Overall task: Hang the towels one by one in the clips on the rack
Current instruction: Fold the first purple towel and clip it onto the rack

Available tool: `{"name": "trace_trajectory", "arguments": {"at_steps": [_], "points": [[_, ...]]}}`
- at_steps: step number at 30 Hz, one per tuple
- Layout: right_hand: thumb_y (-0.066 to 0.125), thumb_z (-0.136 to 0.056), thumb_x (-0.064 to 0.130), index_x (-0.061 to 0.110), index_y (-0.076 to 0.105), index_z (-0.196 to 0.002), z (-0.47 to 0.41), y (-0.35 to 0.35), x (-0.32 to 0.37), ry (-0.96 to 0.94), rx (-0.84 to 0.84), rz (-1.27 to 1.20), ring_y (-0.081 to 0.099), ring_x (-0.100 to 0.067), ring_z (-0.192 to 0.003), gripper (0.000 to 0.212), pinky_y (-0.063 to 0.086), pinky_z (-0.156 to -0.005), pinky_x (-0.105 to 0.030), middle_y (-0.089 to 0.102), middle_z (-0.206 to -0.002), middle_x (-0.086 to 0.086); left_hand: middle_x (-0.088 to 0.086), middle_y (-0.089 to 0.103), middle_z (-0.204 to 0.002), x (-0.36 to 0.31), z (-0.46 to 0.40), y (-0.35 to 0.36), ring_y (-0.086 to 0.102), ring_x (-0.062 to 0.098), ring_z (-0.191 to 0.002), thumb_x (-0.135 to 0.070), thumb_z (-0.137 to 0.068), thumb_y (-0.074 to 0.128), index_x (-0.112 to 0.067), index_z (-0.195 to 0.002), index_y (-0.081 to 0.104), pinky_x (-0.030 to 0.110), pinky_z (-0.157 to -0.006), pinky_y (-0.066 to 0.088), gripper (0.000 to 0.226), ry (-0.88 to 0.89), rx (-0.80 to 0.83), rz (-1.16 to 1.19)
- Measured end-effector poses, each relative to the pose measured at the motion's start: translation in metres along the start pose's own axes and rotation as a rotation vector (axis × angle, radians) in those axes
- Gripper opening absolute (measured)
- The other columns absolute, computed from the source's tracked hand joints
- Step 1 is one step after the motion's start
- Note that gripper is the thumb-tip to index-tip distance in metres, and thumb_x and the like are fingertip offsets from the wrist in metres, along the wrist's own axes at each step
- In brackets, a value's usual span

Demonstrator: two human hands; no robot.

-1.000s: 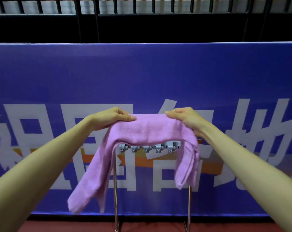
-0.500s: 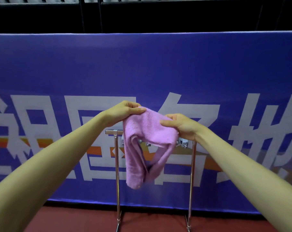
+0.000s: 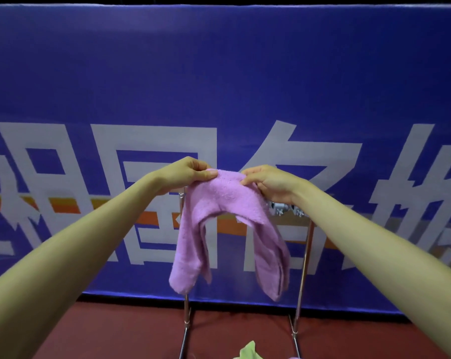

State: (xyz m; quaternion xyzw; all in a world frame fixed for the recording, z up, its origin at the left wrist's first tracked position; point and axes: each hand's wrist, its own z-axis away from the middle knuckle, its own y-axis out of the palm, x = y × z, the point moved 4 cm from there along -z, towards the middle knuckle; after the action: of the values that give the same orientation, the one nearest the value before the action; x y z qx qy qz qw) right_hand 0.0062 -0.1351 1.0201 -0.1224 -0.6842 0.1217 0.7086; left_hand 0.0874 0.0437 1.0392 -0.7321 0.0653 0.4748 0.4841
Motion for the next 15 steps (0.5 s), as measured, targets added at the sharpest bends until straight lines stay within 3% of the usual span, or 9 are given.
{"name": "trace_trajectory", "arguments": {"at_steps": [2,4,7,10,13,15], "points": [[0.059,-0.09,0.012,-0.013,0.058,-0.111,-0.017,0.006,-0.004,0.01,-0.014,0.03,0.051,-0.025,-0.09,0.033,0.038,-0.082,-0.037,0.059,-0.098,-0.016,-0.011,0.063,-0.073,0.02,-0.008,-0.009,0.059,0.003,-0.069,-0.039,-0.092,0.054,-0.021,-0.08,0.067,0.018,-0.066,0.044,0.026,-0.012,0.032,-0.059],[0.06,-0.091,0.017,-0.01,0.06,-0.111,-0.039,0.013,-0.011,0.022,-0.033,0.041,0.052,-0.024,-0.087,0.034,0.039,-0.08,-0.036,0.06,-0.096,-0.015,-0.006,0.065,-0.081,0.041,-0.019,-0.021,0.061,0.008,-0.076,-0.039,-0.091,0.056,-0.017,-0.087,0.068,0.022,-0.07,0.047,0.025,-0.016,0.086,-0.107],[0.057,-0.094,0.019,-0.001,0.065,-0.088,-0.071,0.022,-0.022,0.044,-0.062,0.081,0.052,-0.013,-0.07,0.023,0.04,-0.066,-0.024,0.061,-0.075,-0.002,-0.004,0.066,-0.083,0.069,-0.038,-0.037,0.06,0.009,-0.075,-0.035,-0.091,0.059,-0.018,-0.089,0.068,0.018,-0.067,0.048,0.019,-0.017,0.167,-0.181],[0.054,-0.096,0.015,0.016,0.061,-0.07,-0.104,0.034,-0.031,0.063,-0.083,0.113,0.05,-0.001,-0.056,0.026,0.038,-0.057,-0.016,0.057,-0.055,0.015,-0.009,0.061,-0.075,0.097,-0.062,-0.049,0.053,0.001,-0.066,-0.03,-0.093,0.057,-0.018,-0.087,0.067,0.008,-0.057,0.042,0.017,-0.011,0.203,-0.259],[0.056,-0.094,0.017,0.017,0.061,-0.07,-0.135,0.045,-0.049,0.103,-0.102,0.177,0.045,-0.011,-0.07,0.025,0.037,-0.068,-0.024,0.053,-0.067,0.006,-0.006,0.063,-0.084,0.135,-0.083,-0.051,0.058,0.01,-0.082,-0.03,-0.094,0.054,-0.022,-0.085,0.066,0.019,-0.075,0.045,0.017,-0.034,0.281,-0.301],[0.056,-0.094,0.015,0.019,0.056,-0.064,-0.152,0.052,-0.06,0.143,-0.111,0.22,0.039,-0.012,-0.065,0.03,0.034,-0.063,-0.025,0.047,-0.064,0.005,0.001,0.065,-0.093,0.159,-0.094,-0.048,0.057,0.017,-0.09,-0.031,-0.094,0.054,-0.013,-0.093,0.067,0.03,-0.087,0.046,0.022,-0.054,0.318,-0.309]]}}
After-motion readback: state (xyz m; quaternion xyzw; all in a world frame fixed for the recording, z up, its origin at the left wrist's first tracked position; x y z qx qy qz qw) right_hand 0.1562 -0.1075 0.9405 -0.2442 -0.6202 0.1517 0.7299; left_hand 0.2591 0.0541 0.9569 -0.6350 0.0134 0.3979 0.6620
